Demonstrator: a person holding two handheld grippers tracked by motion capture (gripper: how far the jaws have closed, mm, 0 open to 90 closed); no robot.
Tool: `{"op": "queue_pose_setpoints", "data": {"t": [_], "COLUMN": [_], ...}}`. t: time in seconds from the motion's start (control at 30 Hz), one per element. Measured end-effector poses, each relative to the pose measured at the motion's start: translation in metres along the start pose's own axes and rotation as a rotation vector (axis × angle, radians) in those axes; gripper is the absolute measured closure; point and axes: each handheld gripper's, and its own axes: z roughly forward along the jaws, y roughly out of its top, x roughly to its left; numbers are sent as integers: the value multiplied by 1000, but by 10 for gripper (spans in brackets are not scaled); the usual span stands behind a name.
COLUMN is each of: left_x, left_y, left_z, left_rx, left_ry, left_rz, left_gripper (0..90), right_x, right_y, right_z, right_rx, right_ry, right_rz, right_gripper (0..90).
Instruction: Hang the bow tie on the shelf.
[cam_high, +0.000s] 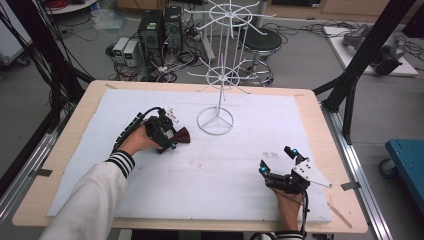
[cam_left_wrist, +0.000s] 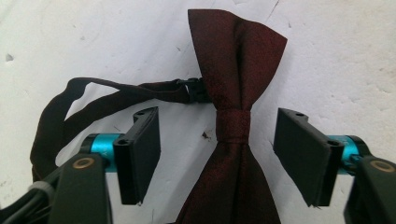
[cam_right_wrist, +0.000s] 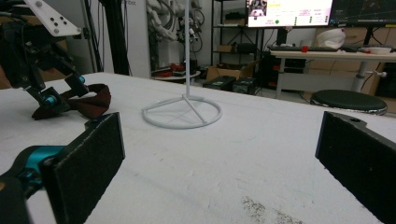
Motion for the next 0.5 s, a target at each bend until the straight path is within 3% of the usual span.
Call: {"op": "queue_pose_setpoints", "data": {"t": [0.2, 0.33, 0.5], "left_x": [0, -1, -3], "left_y": [-1, -1, 1], "left_z": [0, 1, 1], "left_rx": [11, 25, 32], "left_ry": [-16, -36, -47], "left_rz": [-6, -5, -11], "left_gripper": [462, 636, 728], "right_x": [0, 0, 0], "right_y": [0, 0, 0], "right_z": [0, 0, 0], "right_rx": [0, 0, -1], "right_ry": [0, 0, 1], "right_rz": [1, 0, 1], "right_gripper": [5, 5, 5]}}
